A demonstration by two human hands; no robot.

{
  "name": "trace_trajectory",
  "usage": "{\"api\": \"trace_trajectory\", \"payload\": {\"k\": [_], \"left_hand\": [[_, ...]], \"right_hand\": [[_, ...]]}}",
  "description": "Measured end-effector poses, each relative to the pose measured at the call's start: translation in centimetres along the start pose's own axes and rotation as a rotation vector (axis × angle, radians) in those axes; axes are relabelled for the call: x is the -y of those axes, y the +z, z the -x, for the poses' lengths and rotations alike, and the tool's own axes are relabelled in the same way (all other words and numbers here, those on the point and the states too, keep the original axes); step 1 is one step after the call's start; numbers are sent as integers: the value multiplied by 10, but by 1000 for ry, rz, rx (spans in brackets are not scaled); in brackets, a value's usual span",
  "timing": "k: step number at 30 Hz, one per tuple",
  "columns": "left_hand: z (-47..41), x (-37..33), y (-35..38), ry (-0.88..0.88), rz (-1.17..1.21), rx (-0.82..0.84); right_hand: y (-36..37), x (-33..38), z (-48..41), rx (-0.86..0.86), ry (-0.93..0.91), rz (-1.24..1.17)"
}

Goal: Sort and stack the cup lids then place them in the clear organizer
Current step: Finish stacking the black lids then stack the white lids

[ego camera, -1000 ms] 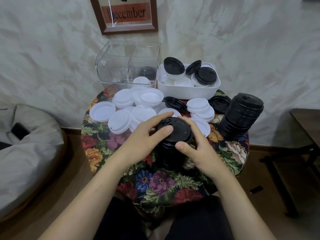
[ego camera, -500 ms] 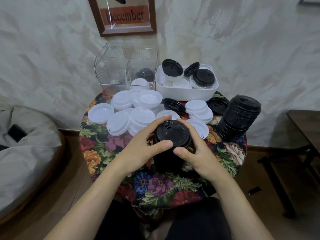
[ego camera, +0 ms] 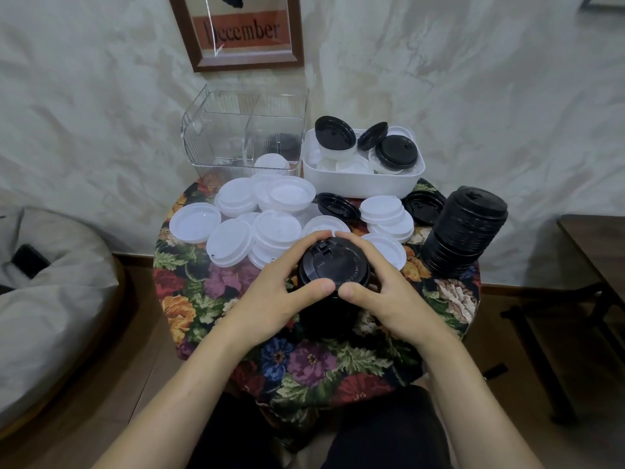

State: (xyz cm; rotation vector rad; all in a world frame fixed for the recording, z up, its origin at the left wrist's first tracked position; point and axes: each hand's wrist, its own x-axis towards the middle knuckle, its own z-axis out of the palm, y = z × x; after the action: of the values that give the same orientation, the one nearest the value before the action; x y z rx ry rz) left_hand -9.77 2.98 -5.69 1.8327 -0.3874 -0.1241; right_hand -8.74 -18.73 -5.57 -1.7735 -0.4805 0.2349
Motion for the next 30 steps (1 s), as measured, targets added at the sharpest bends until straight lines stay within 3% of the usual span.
{"api": "trace_trajectory", "payload": {"k": [17,30], "left_hand": [[-1,-1,-5,-24,6,79],[-3,12,-8,-14,101,84]], "right_hand": [[9,-5,0,-82,53,-91],[9,1,-2,-34,32,-30]]}}
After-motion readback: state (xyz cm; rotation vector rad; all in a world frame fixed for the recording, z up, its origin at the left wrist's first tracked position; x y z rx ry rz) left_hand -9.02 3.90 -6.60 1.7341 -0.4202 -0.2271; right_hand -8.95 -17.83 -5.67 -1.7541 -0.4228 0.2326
